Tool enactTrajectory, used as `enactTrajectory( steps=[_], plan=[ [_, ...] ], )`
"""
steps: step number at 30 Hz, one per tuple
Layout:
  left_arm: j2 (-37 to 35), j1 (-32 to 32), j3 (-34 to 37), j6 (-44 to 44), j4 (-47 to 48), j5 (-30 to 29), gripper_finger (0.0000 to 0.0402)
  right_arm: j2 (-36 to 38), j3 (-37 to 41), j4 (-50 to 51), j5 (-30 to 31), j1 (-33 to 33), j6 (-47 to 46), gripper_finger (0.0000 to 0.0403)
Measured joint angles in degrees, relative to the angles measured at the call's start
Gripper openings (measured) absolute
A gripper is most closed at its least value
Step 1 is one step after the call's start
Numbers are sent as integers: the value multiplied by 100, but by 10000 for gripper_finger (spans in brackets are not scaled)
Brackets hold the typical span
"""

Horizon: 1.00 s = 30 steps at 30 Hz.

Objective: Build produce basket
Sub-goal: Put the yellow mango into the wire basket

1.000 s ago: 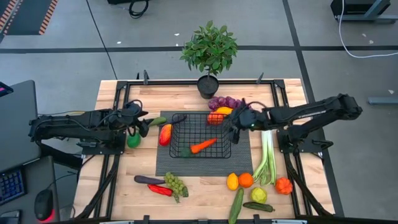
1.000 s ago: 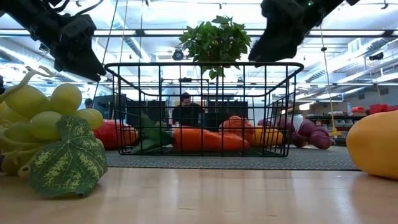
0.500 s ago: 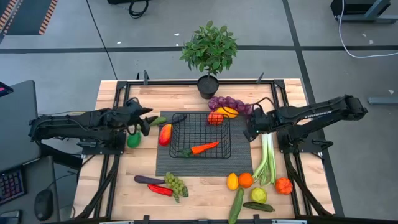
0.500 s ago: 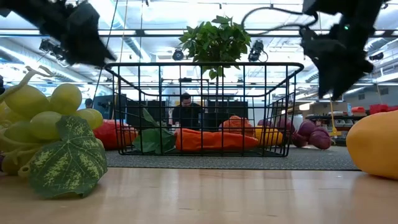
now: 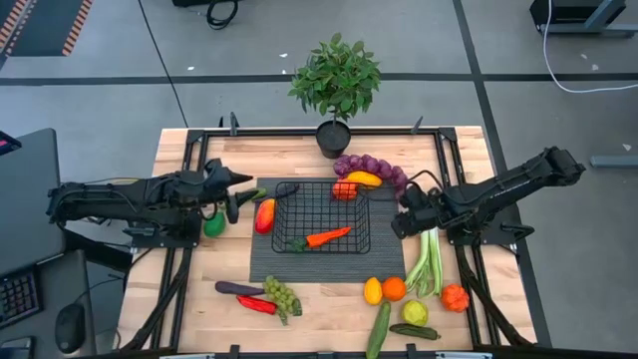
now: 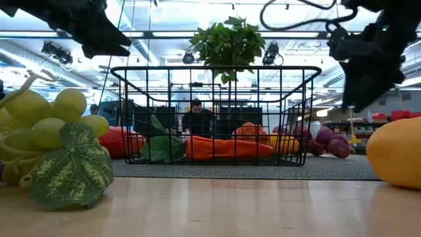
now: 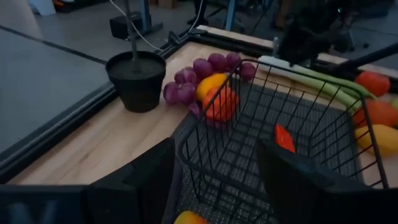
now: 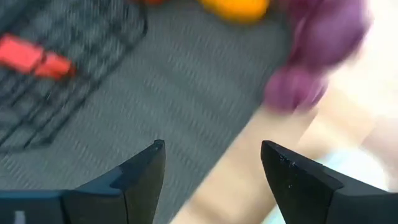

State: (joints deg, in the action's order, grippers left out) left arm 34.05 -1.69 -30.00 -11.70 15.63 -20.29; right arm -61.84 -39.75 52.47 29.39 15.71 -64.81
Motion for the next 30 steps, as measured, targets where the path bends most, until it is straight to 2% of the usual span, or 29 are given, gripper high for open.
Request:
enactTrajectory(
  steps=[5, 8, 12, 16, 21, 28, 30],
  plan=[
    [179, 0, 0, -153, -86, 2, 231, 0, 0, -68, 1176, -249, 796, 268],
    [325, 0, 1, -182, -4, 109, 231, 0, 0, -297, 1434, -369, 1204, 265],
    [429, 45, 2, -172, 181, 346, 231, 2, 228, -1057, 1449, -466, 1808, 258],
    [408, 225, 2, -261, 367, 362, 231, 0, 722, -2083, 1445, -478, 2334, 250],
    [408, 394, 0, -417, 351, 361, 231, -2, 1193, -2771, 1374, -788, 2661, 248],
    [415, 459, 2, -648, 359, 349, 231, -2, 1383, -3752, 731, -1530, 3595, 248],
    [414, 452, 1, -786, 412, 189, 231, -2, 1384, -3869, 521, -1786, 3847, 248]
  ],
)
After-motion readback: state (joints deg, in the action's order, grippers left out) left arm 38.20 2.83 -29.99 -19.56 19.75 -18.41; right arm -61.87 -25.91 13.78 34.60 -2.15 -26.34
